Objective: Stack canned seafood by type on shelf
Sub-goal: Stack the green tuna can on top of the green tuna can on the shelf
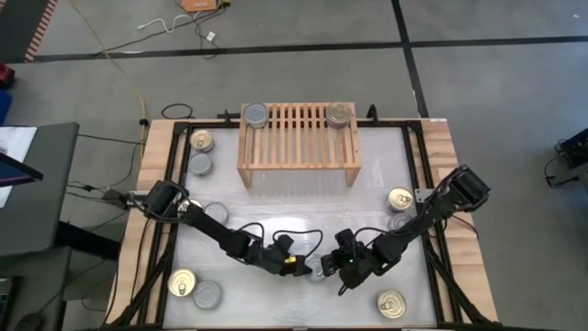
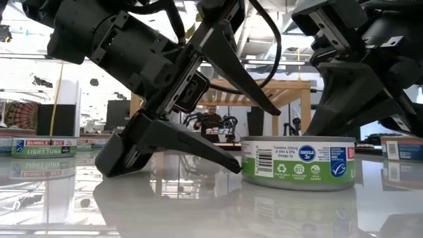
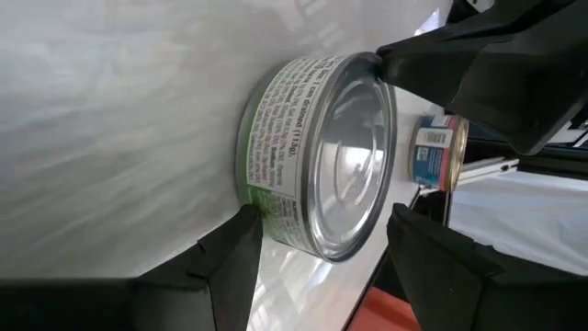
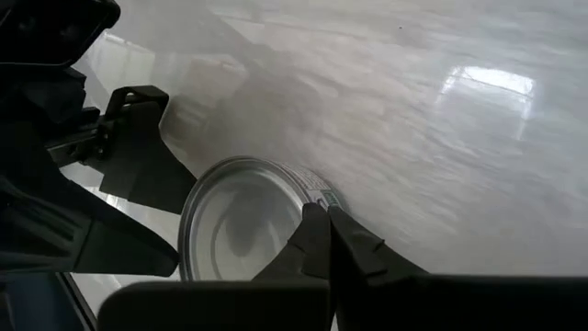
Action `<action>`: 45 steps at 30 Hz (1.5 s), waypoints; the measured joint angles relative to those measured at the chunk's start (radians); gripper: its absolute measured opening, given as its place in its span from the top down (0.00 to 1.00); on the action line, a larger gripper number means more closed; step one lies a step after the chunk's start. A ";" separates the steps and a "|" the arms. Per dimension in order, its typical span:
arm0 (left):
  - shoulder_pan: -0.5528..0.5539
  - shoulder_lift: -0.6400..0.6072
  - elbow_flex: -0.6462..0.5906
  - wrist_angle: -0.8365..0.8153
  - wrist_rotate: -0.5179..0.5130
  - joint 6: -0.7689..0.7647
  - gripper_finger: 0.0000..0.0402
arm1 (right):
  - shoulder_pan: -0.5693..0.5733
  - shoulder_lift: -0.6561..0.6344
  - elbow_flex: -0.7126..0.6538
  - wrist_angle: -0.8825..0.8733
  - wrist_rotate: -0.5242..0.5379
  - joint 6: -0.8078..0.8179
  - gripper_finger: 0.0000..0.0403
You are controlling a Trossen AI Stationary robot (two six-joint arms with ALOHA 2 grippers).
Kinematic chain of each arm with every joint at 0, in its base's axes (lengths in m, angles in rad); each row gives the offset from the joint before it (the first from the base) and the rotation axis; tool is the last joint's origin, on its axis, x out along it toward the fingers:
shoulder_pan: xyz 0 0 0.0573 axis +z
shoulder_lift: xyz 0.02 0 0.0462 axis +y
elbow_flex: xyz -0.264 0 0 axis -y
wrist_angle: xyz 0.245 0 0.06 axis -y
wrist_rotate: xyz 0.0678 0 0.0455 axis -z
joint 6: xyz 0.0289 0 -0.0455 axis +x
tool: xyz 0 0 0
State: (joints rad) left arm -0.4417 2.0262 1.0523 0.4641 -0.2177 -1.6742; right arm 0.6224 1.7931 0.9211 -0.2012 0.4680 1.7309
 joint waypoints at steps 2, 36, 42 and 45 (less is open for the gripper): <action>0.001 0.000 0.000 -0.007 0.010 -0.002 0.44 | 0.000 0.000 0.000 -0.001 -0.002 0.000 0.96; 0.041 0.006 0.068 -0.062 -0.043 0.092 0.47 | 0.008 0.006 -0.005 -0.023 -0.044 0.000 0.95; 0.045 0.005 0.068 -0.079 -0.032 0.085 0.68 | 0.008 0.008 -0.008 -0.001 -0.049 -0.039 0.91; 0.052 0.005 0.068 -0.075 -0.013 0.104 0.68 | 0.012 0.005 -0.008 -0.007 -0.052 -0.041 0.90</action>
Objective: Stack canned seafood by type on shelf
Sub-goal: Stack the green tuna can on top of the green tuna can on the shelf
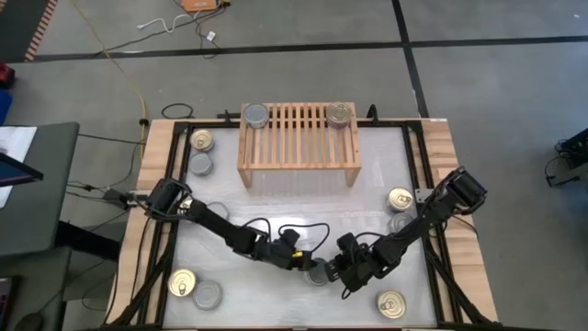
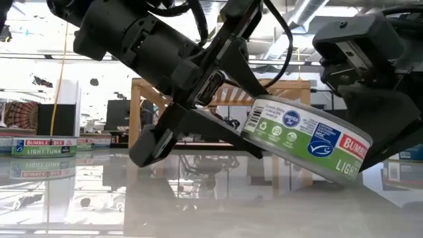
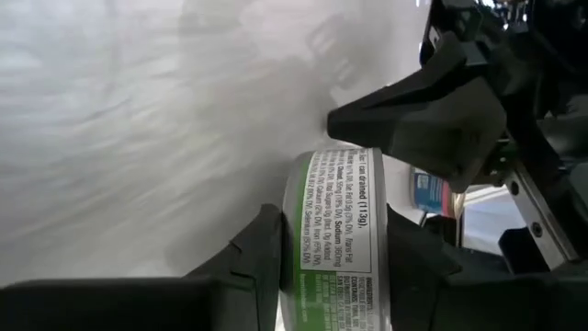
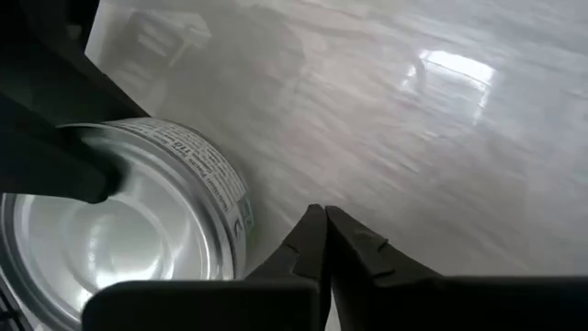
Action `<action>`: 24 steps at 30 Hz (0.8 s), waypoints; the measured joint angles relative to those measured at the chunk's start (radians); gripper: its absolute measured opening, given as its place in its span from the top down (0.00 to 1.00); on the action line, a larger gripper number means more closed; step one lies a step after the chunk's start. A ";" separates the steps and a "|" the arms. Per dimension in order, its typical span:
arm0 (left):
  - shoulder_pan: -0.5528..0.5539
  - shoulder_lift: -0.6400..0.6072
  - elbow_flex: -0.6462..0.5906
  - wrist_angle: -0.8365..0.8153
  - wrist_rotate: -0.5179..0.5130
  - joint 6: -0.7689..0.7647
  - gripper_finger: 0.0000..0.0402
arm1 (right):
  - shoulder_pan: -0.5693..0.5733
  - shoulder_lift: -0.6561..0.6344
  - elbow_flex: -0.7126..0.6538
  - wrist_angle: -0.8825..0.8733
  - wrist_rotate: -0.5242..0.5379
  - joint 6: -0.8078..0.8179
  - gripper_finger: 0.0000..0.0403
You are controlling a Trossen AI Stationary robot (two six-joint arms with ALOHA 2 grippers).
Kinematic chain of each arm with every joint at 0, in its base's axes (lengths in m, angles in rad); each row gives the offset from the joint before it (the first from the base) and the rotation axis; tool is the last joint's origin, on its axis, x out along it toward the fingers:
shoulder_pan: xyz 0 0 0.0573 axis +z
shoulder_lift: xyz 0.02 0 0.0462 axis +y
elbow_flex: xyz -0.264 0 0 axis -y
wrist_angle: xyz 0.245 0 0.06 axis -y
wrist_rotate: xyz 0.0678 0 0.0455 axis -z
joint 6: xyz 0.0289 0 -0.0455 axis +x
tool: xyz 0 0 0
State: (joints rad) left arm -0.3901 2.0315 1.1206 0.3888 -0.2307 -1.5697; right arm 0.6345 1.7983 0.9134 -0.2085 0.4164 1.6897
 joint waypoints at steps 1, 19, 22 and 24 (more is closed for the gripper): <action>0.003 0.000 0.000 0.003 0.007 0.011 0.68 | 0.003 -0.005 0.000 -0.008 -0.002 0.000 0.90; 0.064 -0.039 -0.001 0.245 0.122 0.048 0.68 | 0.157 -0.196 0.005 -0.254 0.038 -0.084 0.92; 0.078 -0.088 -0.001 0.240 0.072 0.085 0.68 | 0.174 -0.199 0.005 -0.272 0.049 -0.093 0.93; 0.089 -0.142 -0.011 0.221 0.048 0.115 0.68 | 0.180 -0.196 0.005 -0.269 0.050 -0.105 0.94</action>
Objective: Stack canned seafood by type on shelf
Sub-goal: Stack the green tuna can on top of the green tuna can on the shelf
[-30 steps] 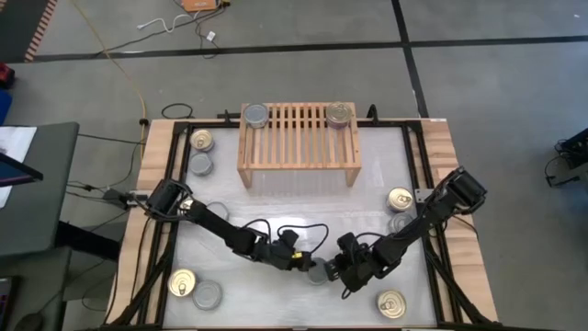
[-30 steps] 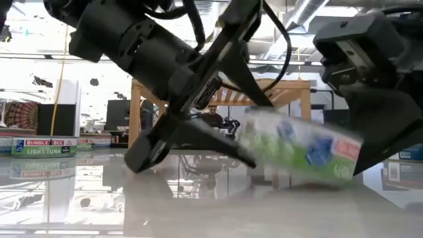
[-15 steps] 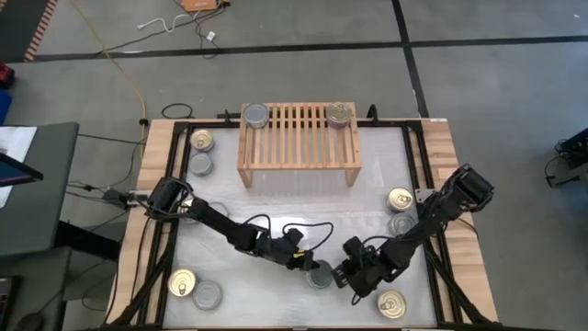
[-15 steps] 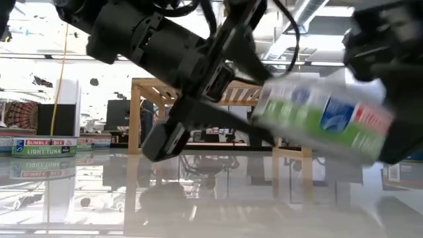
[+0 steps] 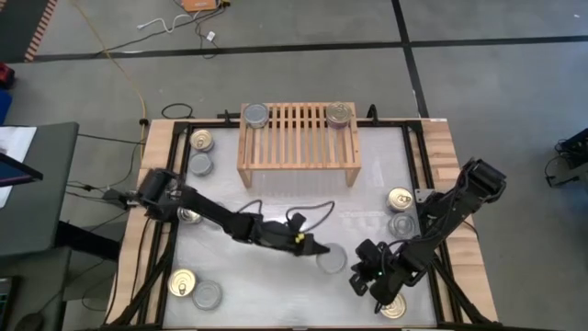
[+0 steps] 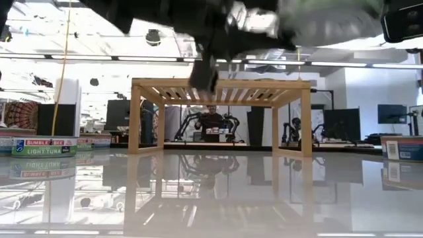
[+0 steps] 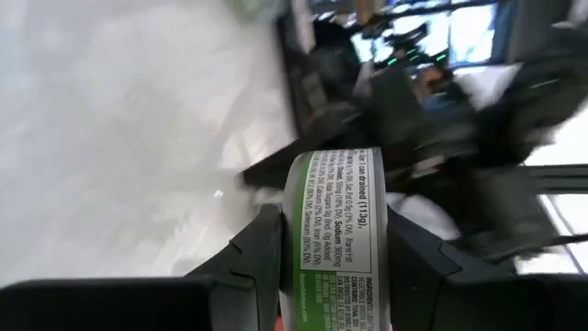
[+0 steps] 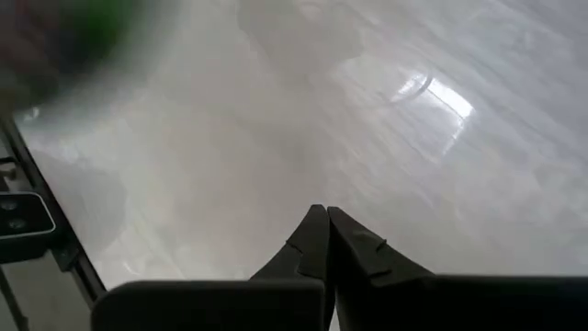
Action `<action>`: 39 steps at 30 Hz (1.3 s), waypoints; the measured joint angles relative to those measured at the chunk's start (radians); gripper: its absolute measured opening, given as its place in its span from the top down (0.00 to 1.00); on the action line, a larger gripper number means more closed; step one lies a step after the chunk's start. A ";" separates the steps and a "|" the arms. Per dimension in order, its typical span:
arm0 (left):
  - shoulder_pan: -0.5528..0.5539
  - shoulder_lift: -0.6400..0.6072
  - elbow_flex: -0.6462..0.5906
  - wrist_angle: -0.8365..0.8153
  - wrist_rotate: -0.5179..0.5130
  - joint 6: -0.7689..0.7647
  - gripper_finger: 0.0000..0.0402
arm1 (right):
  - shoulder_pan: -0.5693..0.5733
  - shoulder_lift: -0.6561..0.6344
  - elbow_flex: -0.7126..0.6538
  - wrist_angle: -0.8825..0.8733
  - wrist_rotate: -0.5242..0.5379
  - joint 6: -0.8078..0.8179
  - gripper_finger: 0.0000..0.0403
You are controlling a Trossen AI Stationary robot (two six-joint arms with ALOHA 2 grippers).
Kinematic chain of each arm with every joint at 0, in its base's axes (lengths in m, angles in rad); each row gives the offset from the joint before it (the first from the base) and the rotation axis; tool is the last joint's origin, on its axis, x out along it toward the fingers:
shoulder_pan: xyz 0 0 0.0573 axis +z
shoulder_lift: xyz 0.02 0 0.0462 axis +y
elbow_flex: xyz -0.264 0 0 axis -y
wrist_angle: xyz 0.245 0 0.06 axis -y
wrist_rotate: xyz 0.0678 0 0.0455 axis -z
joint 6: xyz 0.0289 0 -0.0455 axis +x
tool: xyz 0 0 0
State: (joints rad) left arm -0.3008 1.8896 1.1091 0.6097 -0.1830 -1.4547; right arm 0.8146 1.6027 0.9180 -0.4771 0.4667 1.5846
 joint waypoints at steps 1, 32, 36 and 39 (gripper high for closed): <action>0.007 -0.032 -0.007 -0.019 -0.017 0.012 0.68 | 0.003 0.003 0.000 0.003 0.002 -0.010 0.93; 1.172 -0.778 -0.129 -0.747 0.564 0.448 0.68 | -0.462 0.040 -0.007 0.238 0.006 -0.300 0.92; 1.274 -0.709 -0.098 -0.749 0.659 0.510 0.68 | -0.491 0.040 -0.007 0.247 0.004 -0.302 0.92; 1.291 -0.659 -0.089 -0.750 0.674 0.561 0.68 | -0.499 0.040 -0.007 0.247 0.002 -0.303 0.92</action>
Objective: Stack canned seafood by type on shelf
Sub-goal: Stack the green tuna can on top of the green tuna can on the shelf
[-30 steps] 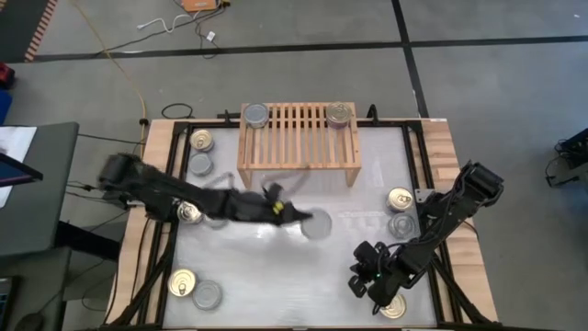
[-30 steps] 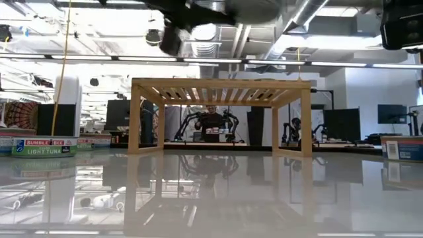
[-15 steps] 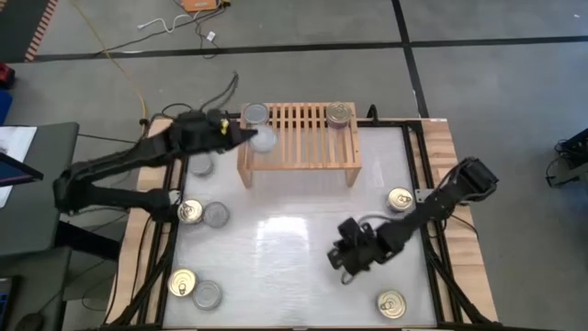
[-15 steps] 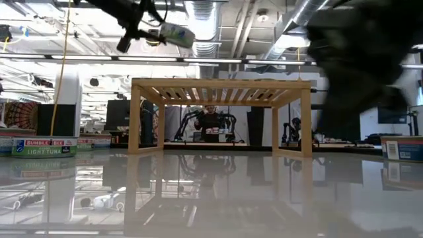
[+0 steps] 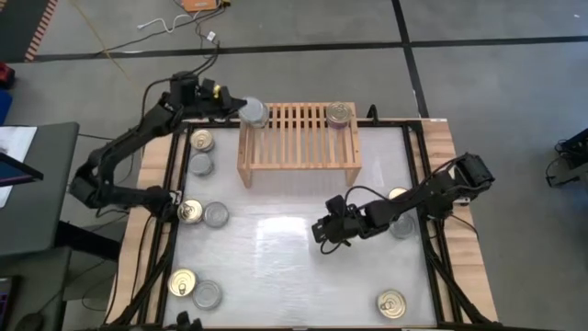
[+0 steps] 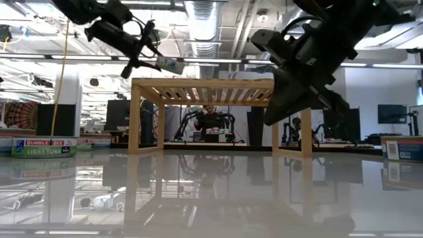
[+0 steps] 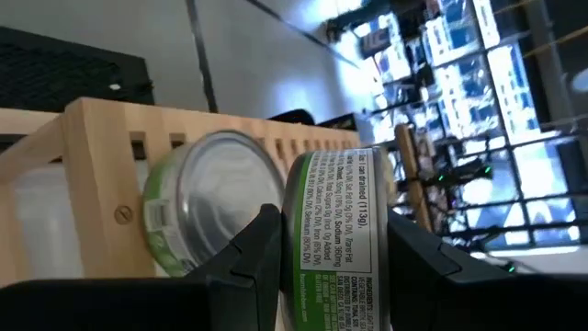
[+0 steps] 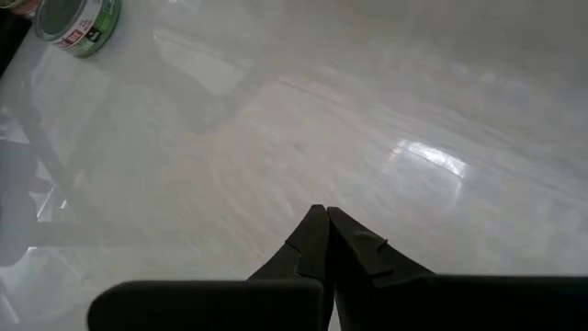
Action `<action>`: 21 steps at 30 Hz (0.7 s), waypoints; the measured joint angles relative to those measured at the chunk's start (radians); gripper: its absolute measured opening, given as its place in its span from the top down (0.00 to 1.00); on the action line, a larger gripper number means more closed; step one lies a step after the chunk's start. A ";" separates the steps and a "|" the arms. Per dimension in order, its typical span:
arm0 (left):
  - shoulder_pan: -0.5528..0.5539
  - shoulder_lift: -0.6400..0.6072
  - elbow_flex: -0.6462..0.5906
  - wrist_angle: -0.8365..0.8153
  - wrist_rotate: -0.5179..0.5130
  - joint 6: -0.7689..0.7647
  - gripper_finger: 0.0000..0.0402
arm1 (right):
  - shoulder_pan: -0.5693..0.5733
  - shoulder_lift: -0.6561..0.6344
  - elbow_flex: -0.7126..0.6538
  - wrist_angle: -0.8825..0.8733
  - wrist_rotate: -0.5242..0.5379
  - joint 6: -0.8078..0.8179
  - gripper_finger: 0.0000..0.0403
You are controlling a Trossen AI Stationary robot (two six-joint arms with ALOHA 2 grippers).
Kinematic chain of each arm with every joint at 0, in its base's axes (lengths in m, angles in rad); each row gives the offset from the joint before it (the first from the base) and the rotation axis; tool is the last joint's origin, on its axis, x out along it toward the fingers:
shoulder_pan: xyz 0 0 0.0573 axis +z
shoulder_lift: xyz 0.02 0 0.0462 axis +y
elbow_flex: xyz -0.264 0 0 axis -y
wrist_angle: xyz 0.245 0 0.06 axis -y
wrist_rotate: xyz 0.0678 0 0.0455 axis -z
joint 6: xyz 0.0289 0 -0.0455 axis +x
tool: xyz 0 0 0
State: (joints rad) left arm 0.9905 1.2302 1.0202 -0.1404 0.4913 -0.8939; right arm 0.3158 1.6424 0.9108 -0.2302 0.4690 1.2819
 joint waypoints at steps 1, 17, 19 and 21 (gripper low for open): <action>0.000 0.015 0.000 0.001 0.003 0.020 0.68 | -0.004 0.000 0.000 0.000 0.000 0.000 0.92; 0.001 0.077 0.002 0.071 -0.098 0.121 0.68 | -0.011 0.000 0.000 0.000 -0.001 0.000 0.92; -0.003 0.078 0.002 0.077 -0.100 0.127 0.68 | -0.011 0.000 0.000 -0.001 -0.001 0.000 0.92; -0.003 0.078 0.002 0.079 -0.104 0.133 0.68 | -0.011 0.000 0.000 -0.001 -0.001 0.000 0.92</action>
State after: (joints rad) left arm 0.9874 1.3081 1.0222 -0.0618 0.3870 -0.7609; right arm 0.3046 1.6421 0.9108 -0.2311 0.4681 1.2820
